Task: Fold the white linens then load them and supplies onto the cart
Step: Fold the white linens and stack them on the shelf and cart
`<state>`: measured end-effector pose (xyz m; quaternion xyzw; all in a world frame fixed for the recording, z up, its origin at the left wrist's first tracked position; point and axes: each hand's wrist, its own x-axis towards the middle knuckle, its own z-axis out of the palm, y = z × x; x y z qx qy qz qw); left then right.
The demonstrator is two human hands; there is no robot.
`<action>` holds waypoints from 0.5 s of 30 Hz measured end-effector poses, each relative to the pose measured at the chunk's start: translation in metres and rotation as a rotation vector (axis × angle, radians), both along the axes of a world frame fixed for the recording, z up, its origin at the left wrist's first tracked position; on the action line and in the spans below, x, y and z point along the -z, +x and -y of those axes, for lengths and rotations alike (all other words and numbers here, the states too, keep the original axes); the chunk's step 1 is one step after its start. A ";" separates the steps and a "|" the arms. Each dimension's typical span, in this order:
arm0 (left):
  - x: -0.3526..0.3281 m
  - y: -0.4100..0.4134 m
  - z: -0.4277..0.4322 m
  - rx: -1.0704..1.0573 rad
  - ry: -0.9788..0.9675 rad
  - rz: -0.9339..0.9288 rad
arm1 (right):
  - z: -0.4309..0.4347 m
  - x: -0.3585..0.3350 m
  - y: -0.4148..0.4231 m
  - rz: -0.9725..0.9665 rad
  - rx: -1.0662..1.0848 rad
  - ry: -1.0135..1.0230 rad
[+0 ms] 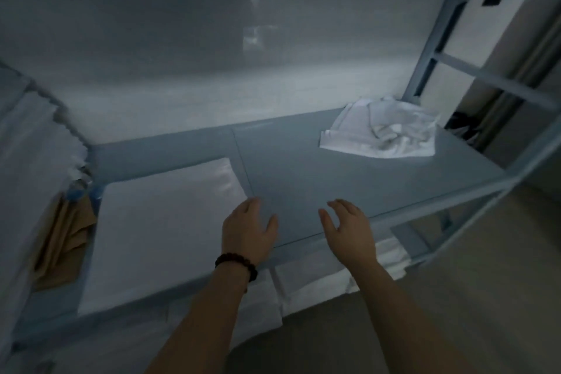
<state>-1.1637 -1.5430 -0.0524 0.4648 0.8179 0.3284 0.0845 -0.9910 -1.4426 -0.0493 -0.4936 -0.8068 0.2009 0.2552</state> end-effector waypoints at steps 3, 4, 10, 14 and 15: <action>-0.002 0.027 -0.019 0.055 0.009 0.012 | -0.011 0.000 0.034 -0.013 0.066 -0.010; -0.002 0.036 -0.026 0.066 0.013 0.021 | -0.016 0.000 0.044 -0.019 0.080 -0.014; -0.006 0.099 -0.076 0.076 0.001 0.009 | -0.062 0.001 0.102 -0.091 0.142 -0.041; -0.009 0.154 -0.120 0.082 -0.030 -0.001 | -0.105 -0.003 0.152 -0.122 0.154 -0.059; -0.011 0.168 -0.132 0.080 -0.037 -0.001 | -0.117 -0.004 0.165 -0.115 0.153 -0.064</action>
